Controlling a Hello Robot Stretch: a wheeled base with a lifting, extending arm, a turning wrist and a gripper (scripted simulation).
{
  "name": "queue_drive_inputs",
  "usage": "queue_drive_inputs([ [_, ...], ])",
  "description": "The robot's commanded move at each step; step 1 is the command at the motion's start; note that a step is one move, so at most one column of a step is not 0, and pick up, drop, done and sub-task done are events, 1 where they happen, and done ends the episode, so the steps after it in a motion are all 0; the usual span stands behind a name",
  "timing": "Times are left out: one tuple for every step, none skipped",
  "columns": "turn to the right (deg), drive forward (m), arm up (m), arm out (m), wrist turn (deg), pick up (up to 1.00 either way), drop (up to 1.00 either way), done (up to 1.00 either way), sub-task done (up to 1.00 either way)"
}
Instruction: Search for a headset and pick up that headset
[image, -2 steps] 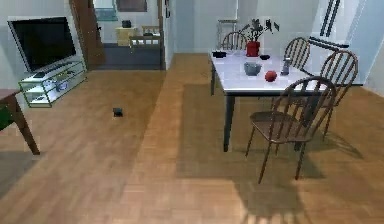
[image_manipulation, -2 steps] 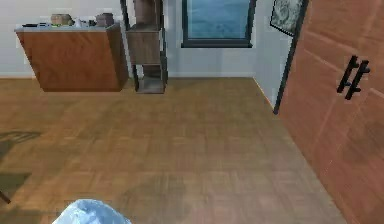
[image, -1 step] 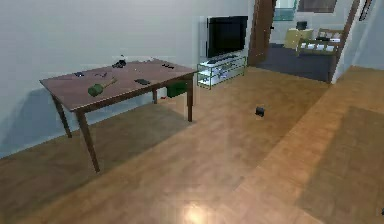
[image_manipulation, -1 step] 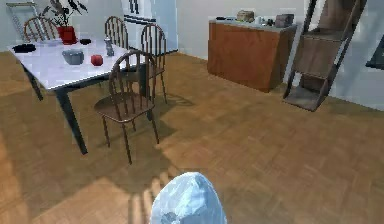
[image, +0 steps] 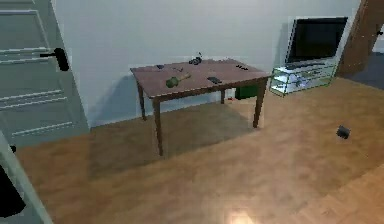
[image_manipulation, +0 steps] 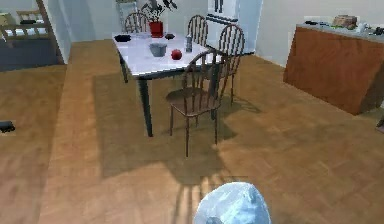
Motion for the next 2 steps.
queue_drive_inputs([
  [0.0,0.5,0.0,0.0,0.0,0.0,0.0,0.0,0.0],
  [15.0,0.0,0.0,0.0,0.0,0.0,0.0,0.0,0.0],
])
